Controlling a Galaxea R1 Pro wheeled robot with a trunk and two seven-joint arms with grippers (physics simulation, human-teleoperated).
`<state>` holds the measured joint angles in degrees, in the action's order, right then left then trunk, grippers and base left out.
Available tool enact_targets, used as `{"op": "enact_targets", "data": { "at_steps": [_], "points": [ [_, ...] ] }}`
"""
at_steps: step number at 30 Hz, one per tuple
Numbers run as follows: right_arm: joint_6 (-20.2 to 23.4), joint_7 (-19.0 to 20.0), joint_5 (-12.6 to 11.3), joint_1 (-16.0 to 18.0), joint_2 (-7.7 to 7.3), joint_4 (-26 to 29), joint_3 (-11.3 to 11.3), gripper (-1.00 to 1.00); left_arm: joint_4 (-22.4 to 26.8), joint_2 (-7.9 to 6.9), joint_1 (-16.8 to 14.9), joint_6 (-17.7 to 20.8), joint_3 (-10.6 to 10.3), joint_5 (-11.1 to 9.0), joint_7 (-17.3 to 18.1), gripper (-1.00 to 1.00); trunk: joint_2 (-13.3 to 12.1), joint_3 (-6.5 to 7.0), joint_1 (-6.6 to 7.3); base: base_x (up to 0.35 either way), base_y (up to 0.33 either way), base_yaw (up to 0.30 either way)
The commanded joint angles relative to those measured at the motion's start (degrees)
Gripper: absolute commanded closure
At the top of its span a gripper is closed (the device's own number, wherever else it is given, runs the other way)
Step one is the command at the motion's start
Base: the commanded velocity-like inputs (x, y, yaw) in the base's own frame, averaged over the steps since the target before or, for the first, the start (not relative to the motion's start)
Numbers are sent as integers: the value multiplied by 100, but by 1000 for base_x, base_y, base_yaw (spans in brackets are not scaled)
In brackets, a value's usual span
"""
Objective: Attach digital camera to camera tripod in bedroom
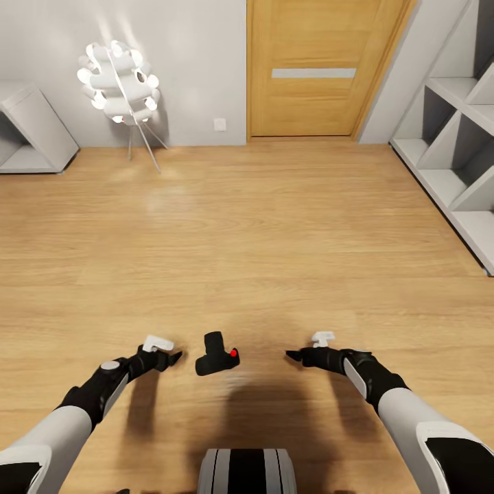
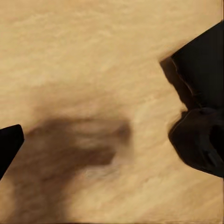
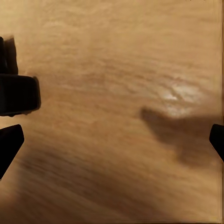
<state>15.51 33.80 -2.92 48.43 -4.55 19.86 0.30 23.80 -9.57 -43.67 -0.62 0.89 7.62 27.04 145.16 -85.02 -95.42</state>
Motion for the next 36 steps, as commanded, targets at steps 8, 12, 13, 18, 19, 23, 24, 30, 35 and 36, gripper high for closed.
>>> {"op": "enact_targets", "data": {
  "at_steps": [8,12,13,18,19,23,24,30,35,36],
  "points": [
    [49,12,-33,0,-42,9,5,-100,7,59,0,-52,8,894,180,-100,1,-3,1,0,0,0],
    [46,10,-33,0,-44,9,5,-100,-135,123,-1,-58,5,1157,186,-100,1,-3,1,0,0,0],
    [45,9,-33,0,-43,9,5,-100,-174,135,1,-60,2,1206,186,-100,1,-3,1,0,0,0],
    [-48,5,-33,0,-43,9,5,-100,-404,262,2,-90,-62,1614,238,-100,1,-3,1,0,0,0],
    [-73,4,-33,0,-44,9,5,-100,-413,268,1,-92,-66,1635,291,-100,1,-3,1,0,0,0],
    [-108,4,-33,0,-45,9,5,-100,-425,277,1,-95,-74,1669,681,-100,1,-3,1,0,0,0],
    [-112,4,-33,0,-45,9,5,-100,-426,278,2,-95,-75,1673,763,-100,1,-3,1,0,0,0],
    [-123,9,-33,0,-46,9,5,-100,-433,292,3,-87,-80,1688,1131,-100,1,-3,1,0,0,0],
    [-126,7,-33,0,-46,9,5,-100,-423,300,0,-82,-77,1681,1142,-100,1,-3,1,0,0,0],
    [-126,7,-33,0,-46,9,5,-100,-423,301,2,-81,-76,1680,1143,-100,1,-3,1,0,0,0]
  ]
}}
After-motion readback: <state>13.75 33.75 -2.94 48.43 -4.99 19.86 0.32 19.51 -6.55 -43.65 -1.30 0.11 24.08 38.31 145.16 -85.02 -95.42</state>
